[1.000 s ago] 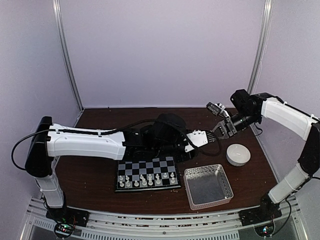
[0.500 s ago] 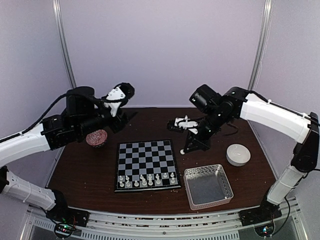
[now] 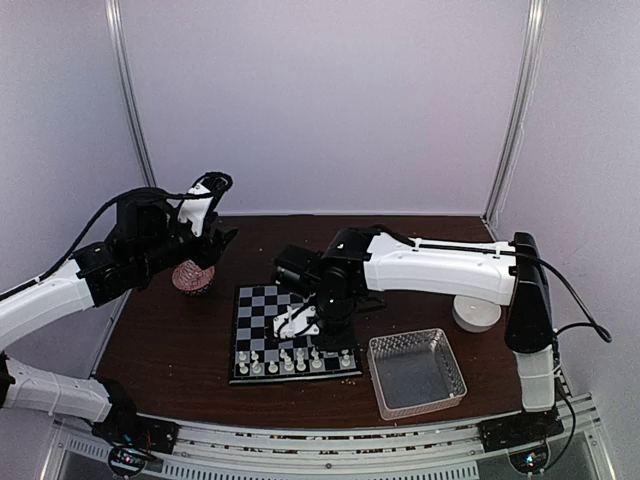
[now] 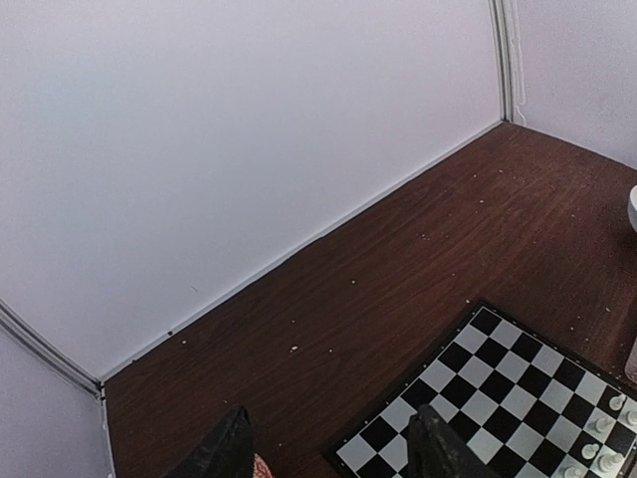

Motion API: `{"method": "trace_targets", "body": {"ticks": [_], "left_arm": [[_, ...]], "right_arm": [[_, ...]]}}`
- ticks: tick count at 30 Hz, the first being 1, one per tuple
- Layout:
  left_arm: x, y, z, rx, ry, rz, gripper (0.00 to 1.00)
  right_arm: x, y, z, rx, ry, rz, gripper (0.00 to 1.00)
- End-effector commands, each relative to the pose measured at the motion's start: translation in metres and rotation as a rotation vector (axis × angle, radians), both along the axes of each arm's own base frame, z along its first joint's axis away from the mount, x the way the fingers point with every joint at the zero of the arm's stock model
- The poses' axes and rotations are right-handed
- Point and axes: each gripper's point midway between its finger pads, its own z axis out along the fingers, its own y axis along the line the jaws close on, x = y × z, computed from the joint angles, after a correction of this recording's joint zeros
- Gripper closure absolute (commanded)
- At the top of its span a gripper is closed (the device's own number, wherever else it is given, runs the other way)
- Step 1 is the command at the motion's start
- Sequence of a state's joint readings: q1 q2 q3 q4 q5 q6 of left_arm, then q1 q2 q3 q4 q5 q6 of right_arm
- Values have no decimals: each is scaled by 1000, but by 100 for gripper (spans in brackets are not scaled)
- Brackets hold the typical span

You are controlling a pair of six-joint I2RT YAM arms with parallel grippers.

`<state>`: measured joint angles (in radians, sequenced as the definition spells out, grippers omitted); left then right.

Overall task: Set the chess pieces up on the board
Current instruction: Place the chess piece on the chessboard.

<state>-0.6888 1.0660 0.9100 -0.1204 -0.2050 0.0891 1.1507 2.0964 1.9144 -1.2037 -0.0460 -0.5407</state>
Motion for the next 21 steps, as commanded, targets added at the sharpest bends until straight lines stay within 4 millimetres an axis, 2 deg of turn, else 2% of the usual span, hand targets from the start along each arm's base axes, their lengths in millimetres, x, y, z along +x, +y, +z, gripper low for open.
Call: {"method": "trace_targets", "body": {"ticks": [1,5,11,21], "left_arm": [[-2,5,21,-60,-52,13,46],[-2,5,21,-62,-54,12,46],[-1,2,18,-61,-42,1,46],[-2,2,18,-67,-47,-1,46]], "right_arm": [[1,-8,-10,-99,-51,36,100],[-1,-17,-24,-155,-49,48,100],[-7,-23,-34,-178,-28,54,100],[-11,-20,-50,-185,8,57,100]]}}
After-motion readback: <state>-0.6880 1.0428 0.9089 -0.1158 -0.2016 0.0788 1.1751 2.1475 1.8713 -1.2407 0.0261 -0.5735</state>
